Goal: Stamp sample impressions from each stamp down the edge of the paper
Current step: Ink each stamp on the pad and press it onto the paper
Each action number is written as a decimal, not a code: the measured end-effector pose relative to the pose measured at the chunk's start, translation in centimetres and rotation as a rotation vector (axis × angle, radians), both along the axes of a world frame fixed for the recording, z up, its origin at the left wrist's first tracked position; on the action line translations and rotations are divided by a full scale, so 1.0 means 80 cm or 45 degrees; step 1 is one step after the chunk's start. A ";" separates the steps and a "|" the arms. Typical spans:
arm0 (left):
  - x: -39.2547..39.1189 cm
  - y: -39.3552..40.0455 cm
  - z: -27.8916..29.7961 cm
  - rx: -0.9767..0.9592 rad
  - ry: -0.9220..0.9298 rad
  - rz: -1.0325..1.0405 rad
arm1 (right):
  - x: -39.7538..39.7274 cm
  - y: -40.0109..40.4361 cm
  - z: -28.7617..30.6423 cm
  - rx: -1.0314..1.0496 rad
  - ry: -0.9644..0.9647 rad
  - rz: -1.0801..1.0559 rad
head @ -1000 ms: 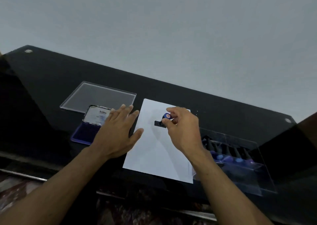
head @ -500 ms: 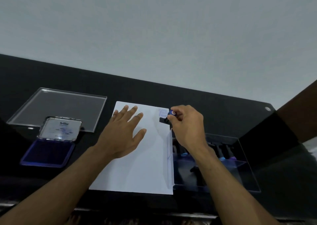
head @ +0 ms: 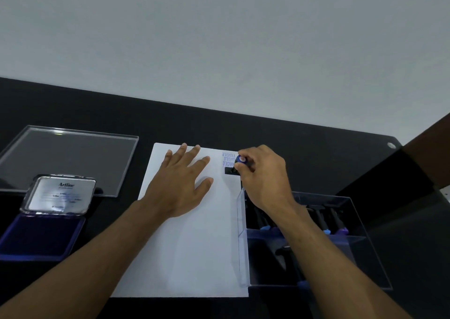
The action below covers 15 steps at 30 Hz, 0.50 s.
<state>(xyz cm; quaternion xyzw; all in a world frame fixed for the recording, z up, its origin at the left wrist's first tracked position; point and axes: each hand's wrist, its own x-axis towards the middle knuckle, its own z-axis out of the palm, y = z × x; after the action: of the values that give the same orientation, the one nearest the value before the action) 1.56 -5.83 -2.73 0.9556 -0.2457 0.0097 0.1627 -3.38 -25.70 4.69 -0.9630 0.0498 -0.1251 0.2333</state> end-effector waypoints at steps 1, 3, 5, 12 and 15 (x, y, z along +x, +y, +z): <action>0.001 0.000 -0.002 0.008 0.000 -0.002 | 0.000 0.000 -0.002 0.003 0.007 0.003; 0.001 -0.001 -0.004 0.016 0.002 0.001 | 0.000 0.001 -0.003 0.015 0.007 0.007; 0.001 -0.001 -0.005 0.026 0.003 0.006 | 0.000 0.002 -0.005 0.022 0.005 0.008; 0.001 -0.001 -0.006 0.041 -0.010 0.005 | 0.001 0.004 -0.006 0.040 0.025 -0.005; 0.001 -0.001 -0.008 0.039 -0.020 0.003 | 0.000 0.004 -0.006 0.037 0.028 -0.001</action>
<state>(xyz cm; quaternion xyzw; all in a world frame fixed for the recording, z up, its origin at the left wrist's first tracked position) 1.62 -5.90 -3.34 0.9581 -0.2460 0.0136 0.1459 -3.34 -25.37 4.18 -0.9609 0.0547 -0.1137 0.2465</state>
